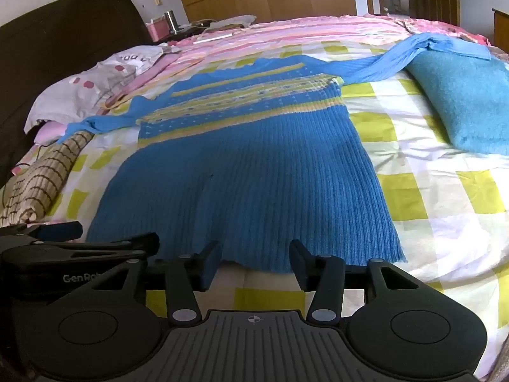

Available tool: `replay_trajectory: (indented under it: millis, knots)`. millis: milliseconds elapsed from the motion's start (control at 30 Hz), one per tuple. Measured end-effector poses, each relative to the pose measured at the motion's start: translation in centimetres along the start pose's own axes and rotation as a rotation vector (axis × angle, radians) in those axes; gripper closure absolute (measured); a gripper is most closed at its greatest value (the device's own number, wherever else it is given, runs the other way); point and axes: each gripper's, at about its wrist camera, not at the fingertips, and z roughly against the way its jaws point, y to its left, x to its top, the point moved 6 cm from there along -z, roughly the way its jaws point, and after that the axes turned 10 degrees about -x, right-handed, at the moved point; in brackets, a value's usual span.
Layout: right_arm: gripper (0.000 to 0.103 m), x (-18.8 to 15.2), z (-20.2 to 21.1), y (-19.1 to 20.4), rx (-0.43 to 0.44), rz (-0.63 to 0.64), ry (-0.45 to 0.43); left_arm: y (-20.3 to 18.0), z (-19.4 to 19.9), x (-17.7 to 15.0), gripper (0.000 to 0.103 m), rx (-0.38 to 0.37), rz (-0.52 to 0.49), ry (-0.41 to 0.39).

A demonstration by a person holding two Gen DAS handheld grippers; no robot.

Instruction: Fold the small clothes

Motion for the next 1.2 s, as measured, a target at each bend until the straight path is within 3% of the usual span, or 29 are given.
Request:
replay_trajectory:
  millis: [1200]
  knots:
    - [0.054, -0.29, -0.14, 0.08, -0.004, 0.004, 0.004, 0.06, -0.58, -0.69, 0.000, -0.031, 0.020, 0.016]
